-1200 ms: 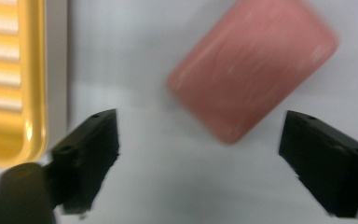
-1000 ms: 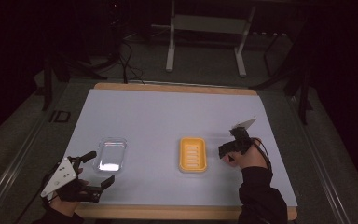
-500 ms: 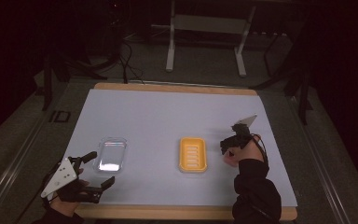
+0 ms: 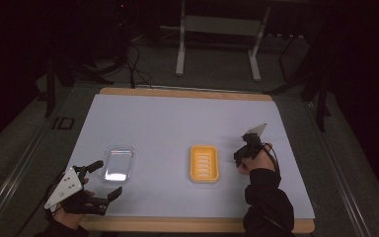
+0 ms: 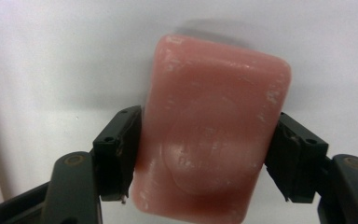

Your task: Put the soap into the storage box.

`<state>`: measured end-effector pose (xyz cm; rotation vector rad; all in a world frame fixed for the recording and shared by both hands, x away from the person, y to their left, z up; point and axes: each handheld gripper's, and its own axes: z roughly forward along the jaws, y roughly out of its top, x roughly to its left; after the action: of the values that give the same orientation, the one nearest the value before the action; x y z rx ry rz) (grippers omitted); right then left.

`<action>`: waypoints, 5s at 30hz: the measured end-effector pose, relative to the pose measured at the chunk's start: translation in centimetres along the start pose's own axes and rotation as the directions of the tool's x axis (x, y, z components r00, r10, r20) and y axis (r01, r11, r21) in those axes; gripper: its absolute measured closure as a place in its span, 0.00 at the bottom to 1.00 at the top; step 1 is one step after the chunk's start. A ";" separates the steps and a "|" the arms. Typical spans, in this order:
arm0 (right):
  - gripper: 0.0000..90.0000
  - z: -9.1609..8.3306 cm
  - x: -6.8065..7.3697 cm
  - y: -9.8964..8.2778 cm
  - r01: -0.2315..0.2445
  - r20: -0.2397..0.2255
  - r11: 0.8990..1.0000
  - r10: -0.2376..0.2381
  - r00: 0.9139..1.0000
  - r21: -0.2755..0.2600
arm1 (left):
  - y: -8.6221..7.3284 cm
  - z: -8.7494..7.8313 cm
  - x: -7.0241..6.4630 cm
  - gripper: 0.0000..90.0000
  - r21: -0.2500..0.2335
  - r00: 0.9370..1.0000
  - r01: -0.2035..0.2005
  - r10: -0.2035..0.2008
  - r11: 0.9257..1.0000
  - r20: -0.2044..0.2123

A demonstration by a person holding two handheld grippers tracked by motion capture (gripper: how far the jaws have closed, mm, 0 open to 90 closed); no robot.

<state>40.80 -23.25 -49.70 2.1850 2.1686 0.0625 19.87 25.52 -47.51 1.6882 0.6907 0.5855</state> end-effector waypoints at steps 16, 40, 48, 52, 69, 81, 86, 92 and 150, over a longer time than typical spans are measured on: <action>0.40 -0.3 0.0 0.0 0.064 0.033 0.998 -0.065 0.997 0.012 | 0.0 0.0 0.0 0.00 0.002 1.000 0.000 0.000 1.000 -0.002; 0.40 -4.1 1.9 -0.5 0.124 0.060 0.992 -0.122 0.991 -0.027 | 0.1 -0.1 0.0 0.00 -0.010 1.000 0.007 -0.007 1.000 0.003; 0.40 -5.7 3.1 -0.5 0.134 0.060 0.990 -0.132 0.990 -0.046 | 0.1 0.0 -0.2 0.00 -0.013 1.000 0.005 -0.005 1.000 0.005; 0.40 -6.5 4.1 -0.5 0.155 0.055 0.986 -0.152 0.987 -0.053 | 0.1 0.1 -0.2 0.00 -0.009 1.000 0.004 -0.004 1.000 0.006; 0.41 -8.3 9.3 -0.4 0.204 0.031 0.976 -0.202 0.979 -0.077 | 0.2 0.0 -0.2 0.00 -0.024 1.000 0.015 -0.015 1.000 0.010; 0.41 -6.1 12.7 -1.5 0.249 -0.020 0.967 -0.251 0.968 -0.055 | 0.4 0.1 -0.2 0.00 -0.029 1.000 0.013 -0.013 0.999 0.024; 0.41 -4.8 13.0 -1.7 0.242 -0.035 0.970 -0.243 0.969 -0.034 | 0.4 0.2 -0.2 0.00 -0.029 1.000 0.013 -0.012 1.000 0.025; 0.41 -2.9 13.9 -2.0 0.236 -0.065 0.972 -0.237 0.969 -0.018 | 0.4 0.2 -0.3 0.00 -0.029 1.000 0.011 -0.010 1.000 0.025; 0.17 -5.9 10.4 -2.2 0.430 -0.080 0.859 -0.467 0.881 -0.279 | 0.3 0.6 -0.3 0.00 -0.007 0.999 0.000 0.001 1.000 0.041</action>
<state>38.28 -12.72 -44.17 1.5372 2.5264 0.4610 20.10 24.90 -47.35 1.6899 0.6583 0.5516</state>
